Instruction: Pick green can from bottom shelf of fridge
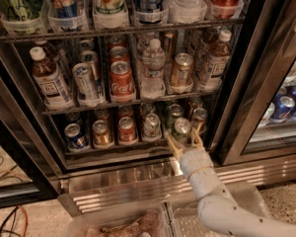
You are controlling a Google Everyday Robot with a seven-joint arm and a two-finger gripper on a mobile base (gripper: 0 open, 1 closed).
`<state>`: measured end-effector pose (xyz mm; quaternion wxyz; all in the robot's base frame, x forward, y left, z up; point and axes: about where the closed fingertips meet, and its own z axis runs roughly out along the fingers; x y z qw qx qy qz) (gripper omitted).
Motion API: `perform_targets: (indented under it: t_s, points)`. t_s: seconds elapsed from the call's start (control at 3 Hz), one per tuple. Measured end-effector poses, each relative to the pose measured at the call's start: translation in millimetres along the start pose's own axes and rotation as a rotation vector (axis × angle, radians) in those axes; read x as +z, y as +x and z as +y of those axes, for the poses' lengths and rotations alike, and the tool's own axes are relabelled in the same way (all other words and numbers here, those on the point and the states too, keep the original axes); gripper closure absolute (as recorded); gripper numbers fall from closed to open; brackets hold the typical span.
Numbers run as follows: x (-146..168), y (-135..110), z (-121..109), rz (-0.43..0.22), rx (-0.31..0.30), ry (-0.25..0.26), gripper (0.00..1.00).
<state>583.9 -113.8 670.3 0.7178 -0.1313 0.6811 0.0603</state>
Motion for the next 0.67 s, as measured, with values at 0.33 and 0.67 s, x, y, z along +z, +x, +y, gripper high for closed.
perform_targets:
  t_s: [0.33, 0.67]
  points:
    - [-36.4, -16.2, 12.6, 0.011, 0.038, -0.095, 1.00]
    - [-57.4, -31.6, 22.3, 0.002, 0.070, -0.160, 1.00]
